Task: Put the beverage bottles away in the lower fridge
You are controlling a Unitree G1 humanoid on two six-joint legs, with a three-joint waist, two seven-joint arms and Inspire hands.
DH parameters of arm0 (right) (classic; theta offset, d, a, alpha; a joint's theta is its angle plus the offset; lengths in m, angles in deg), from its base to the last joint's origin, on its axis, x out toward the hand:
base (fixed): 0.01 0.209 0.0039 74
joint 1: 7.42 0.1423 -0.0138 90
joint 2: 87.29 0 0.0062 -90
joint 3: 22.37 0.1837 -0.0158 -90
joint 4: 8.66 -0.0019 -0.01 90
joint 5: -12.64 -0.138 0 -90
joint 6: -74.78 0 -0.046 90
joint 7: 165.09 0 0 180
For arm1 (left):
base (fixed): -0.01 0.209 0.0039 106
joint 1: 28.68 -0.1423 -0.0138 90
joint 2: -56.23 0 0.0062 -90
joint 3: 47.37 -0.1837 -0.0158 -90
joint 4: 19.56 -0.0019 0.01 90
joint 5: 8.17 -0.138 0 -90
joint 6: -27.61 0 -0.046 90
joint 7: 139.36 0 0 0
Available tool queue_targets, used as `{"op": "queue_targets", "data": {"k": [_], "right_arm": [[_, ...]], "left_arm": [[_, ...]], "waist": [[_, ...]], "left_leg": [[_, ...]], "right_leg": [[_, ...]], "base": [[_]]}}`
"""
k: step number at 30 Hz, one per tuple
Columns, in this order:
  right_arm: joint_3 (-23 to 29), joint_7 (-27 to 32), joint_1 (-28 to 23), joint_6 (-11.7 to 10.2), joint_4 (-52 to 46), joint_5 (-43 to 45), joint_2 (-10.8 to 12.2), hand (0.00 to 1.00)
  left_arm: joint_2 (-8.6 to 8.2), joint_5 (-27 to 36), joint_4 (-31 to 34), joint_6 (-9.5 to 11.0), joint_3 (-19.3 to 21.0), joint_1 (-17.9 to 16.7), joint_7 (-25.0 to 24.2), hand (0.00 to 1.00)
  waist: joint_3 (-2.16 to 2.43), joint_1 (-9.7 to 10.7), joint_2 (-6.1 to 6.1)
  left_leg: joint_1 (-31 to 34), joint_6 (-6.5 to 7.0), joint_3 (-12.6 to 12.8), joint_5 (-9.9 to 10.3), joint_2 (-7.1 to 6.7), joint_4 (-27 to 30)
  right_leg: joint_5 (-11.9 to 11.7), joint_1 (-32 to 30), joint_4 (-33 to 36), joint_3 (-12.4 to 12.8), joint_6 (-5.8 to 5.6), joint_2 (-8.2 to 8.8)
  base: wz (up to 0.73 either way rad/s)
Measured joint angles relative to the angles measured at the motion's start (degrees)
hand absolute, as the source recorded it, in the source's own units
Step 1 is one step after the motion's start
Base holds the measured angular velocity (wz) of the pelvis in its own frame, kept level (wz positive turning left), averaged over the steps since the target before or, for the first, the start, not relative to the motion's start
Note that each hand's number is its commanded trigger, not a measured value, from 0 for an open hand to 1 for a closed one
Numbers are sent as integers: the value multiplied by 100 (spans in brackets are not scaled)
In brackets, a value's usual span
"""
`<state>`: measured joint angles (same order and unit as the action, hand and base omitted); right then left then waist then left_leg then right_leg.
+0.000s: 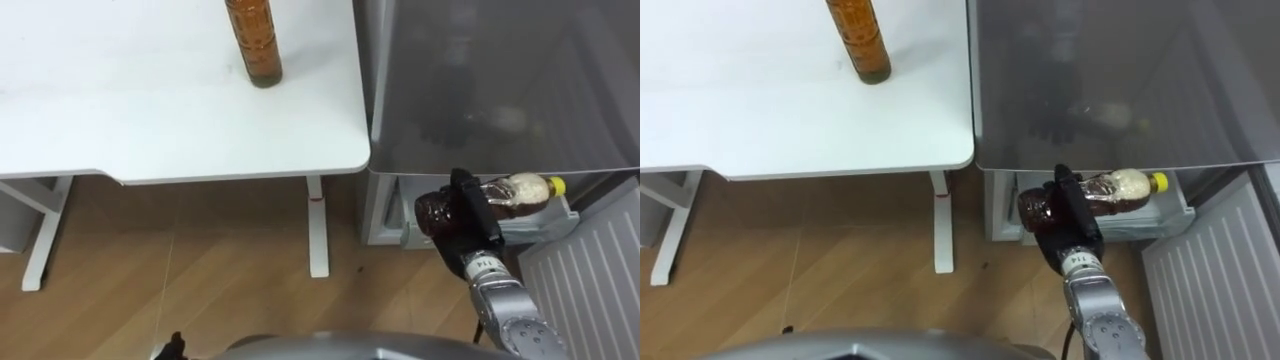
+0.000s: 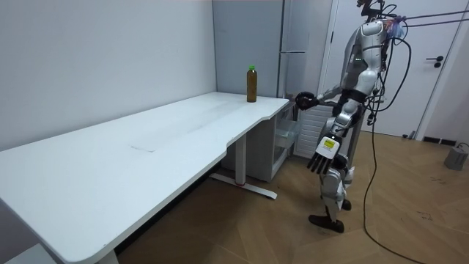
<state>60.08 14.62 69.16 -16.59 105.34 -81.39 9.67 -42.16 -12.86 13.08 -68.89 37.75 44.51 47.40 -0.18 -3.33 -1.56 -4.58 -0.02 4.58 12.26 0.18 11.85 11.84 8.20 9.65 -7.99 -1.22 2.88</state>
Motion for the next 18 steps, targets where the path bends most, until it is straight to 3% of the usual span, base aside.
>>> {"op": "queue_targets", "data": {"k": [6, 13, 18], "right_arm": [[-1, 145, 6, -15, 0, -124, 1, 100], [163, 236, 75, 2, 11, -166, 35, 100], [452, 335, 442, -80, 370, -299, 57, 100]], "left_arm": [[-22, -23, -2, -187, -91, -126, -126, 0], [-59, -404, 10, -269, -93, -172, -335, 0], [-55, -759, 29, -314, -97, -57, -374, 0]], "waist": [[1, -10, 1], [-5, 15, -5], [-17, 82, 24]], "left_leg": [[3, 0, -4, -2, -2, 18], [17, 1, -9, -1, -6, 84], [256, 1, -122, -1, -14, 243]], "right_leg": [[3, 2, -16, -8, -4, 1], [18, 6, -11, -7, -9, 12], [66, -149, 54, -96, -7, 22]], "base": [[0], [0], [11]]}}
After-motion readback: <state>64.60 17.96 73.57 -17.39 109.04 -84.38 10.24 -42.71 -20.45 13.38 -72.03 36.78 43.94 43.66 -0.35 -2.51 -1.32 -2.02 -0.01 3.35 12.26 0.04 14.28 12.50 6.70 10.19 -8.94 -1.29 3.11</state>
